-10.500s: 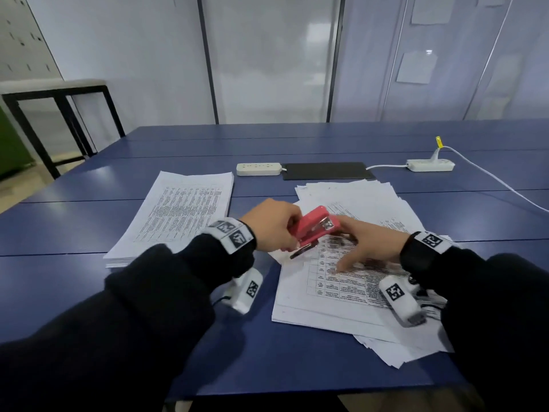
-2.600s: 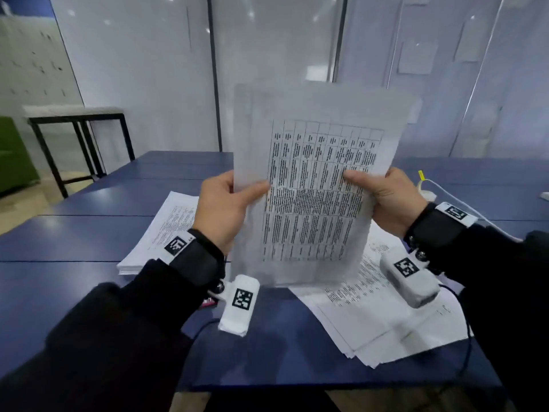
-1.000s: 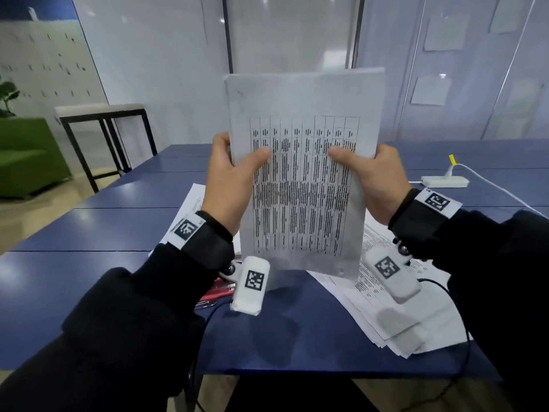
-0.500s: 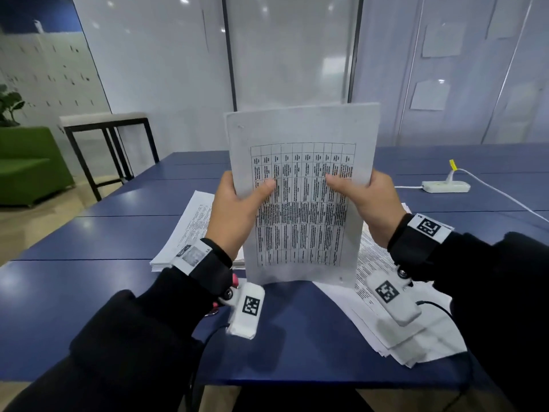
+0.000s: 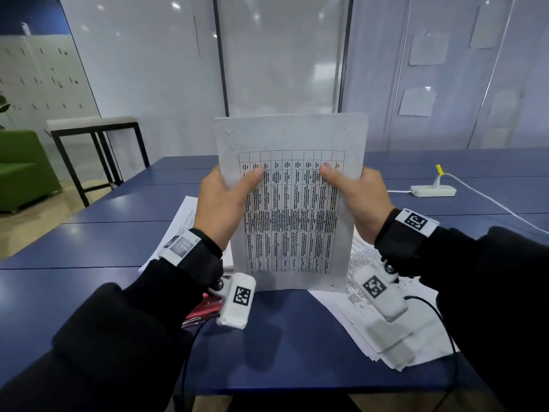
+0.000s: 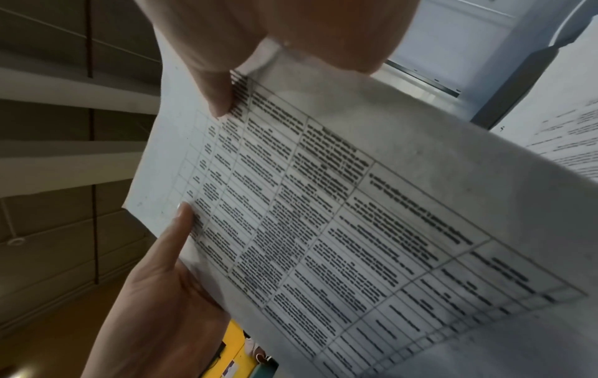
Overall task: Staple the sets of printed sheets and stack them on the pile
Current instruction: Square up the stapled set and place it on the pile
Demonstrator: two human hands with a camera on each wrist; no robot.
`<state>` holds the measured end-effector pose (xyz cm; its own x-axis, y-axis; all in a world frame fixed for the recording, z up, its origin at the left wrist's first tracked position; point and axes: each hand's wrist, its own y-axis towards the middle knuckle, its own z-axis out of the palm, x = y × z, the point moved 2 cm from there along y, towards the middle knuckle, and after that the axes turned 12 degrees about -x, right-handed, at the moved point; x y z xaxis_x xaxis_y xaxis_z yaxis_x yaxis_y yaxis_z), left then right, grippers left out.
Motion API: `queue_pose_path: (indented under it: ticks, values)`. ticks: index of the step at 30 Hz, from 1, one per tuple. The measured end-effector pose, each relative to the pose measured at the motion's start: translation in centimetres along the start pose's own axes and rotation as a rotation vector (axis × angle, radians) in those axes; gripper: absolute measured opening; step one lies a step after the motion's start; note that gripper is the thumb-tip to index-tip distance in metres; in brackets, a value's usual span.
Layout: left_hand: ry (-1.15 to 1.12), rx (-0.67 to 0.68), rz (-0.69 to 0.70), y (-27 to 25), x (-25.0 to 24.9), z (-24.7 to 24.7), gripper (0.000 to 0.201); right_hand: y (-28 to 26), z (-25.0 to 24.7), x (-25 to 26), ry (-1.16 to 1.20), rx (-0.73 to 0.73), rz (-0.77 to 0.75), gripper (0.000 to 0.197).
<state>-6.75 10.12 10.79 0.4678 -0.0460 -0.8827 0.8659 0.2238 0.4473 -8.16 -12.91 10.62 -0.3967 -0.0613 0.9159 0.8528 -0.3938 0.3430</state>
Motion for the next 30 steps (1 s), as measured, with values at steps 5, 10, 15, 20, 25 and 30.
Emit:
queue_pose_path:
  ticks: [5, 10, 15, 20, 25, 30]
  values:
    - [-0.026, -0.011, -0.046, -0.7, -0.1, -0.3, 0.025, 0.0, -0.1, 0.2, -0.015, 0.020, -0.001, 0.026]
    - [-0.058, -0.022, -0.042, -0.7, -0.4, -0.4, 0.020, -0.1, -0.3, 0.3, -0.001, 0.003, -0.012, 0.020]
    - [-0.103, -0.011, -0.066, -1.2, 0.0, 0.0, 0.018, -0.5, -0.3, -0.1, 0.025, -0.023, 0.007, 0.020]
    - [-0.124, 0.012, -0.089, -1.0, -0.3, 0.0, 0.017, -0.4, -0.4, 0.3, 0.032, -0.025, 0.008, 0.014]
    - [-0.039, 0.051, -0.077, -1.3, -0.1, -0.2, 0.015, -1.0, -0.5, 0.0, 0.035, 0.001, 0.028, 0.012]
    - [-0.026, 0.070, -0.072, -1.4, 0.0, -0.3, 0.022, -1.0, -0.5, -0.1, 0.024, 0.014, 0.010, 0.012]
